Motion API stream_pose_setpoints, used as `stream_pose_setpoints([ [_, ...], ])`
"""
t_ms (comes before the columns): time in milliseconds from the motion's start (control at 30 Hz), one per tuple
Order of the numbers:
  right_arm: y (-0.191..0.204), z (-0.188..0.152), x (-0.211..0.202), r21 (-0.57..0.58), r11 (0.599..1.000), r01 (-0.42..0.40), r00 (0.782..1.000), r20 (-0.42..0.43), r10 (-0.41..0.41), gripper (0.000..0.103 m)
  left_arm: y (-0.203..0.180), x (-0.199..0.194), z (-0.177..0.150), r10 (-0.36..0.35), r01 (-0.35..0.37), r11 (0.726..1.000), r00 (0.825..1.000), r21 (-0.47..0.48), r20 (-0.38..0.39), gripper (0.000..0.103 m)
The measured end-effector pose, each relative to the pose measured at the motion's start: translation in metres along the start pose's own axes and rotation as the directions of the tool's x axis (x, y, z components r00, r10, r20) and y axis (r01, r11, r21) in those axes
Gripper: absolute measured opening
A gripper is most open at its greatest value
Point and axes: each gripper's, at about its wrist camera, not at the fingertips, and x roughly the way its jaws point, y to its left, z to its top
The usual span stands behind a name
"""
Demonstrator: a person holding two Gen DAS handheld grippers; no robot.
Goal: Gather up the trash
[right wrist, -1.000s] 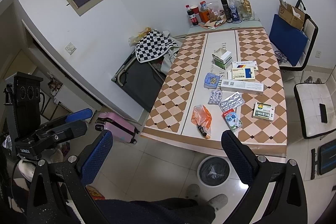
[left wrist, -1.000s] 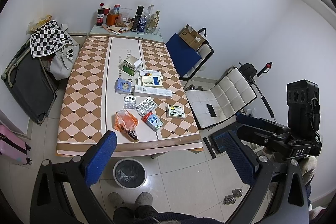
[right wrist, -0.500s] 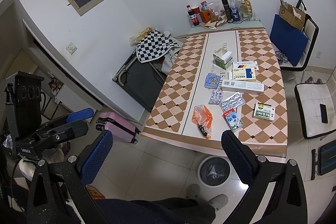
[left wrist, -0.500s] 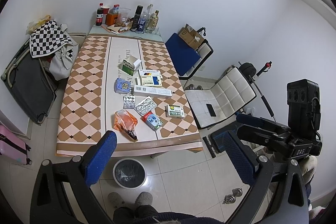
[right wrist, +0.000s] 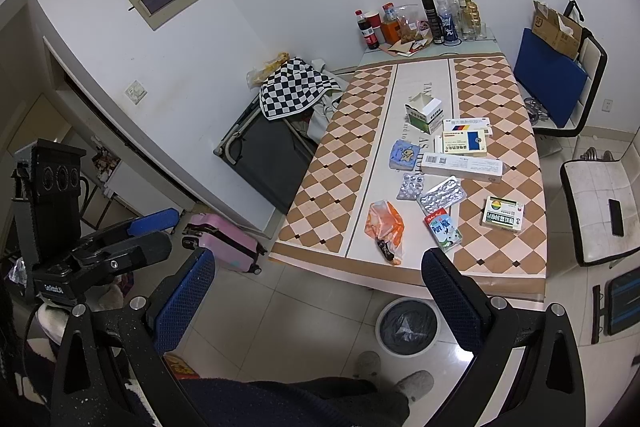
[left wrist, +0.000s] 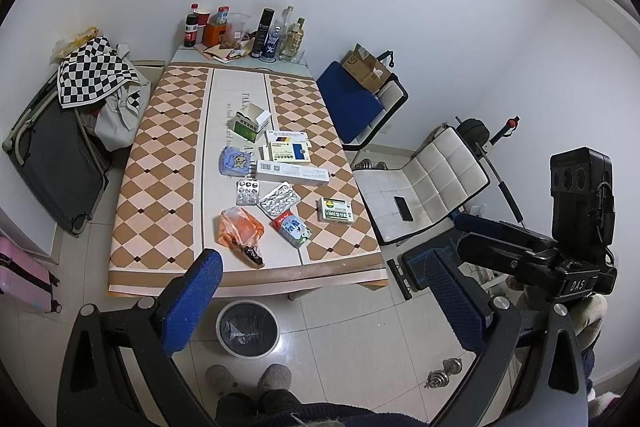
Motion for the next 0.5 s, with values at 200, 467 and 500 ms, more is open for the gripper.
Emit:
stream_pose_setpoints([
  [200,0.000,0.001,0.000,0.010,1.000,0.008,1.000,0.005,-0.008,0.103,-0.001,0.001,0.001,0.021,-0.021,1.000,1.000,0.003,-0.004,0.103],
  [467,-0.052,0.009,0.026,0.241,0.945,0.221,0.973,0.012,-0.230,0.103,0.053,0.077,0.001,0.313,-0.314,0.949,0.949,-0.029,-0.049,0.103],
  [500,-0.064,0.008,0.033,0.279,0.927,0.251,0.965,0.001,-0.262,0.103,0.065,0.093,0.000,0.345,-0.348,0.936,0.936,-0.041,-0.071,0.103],
])
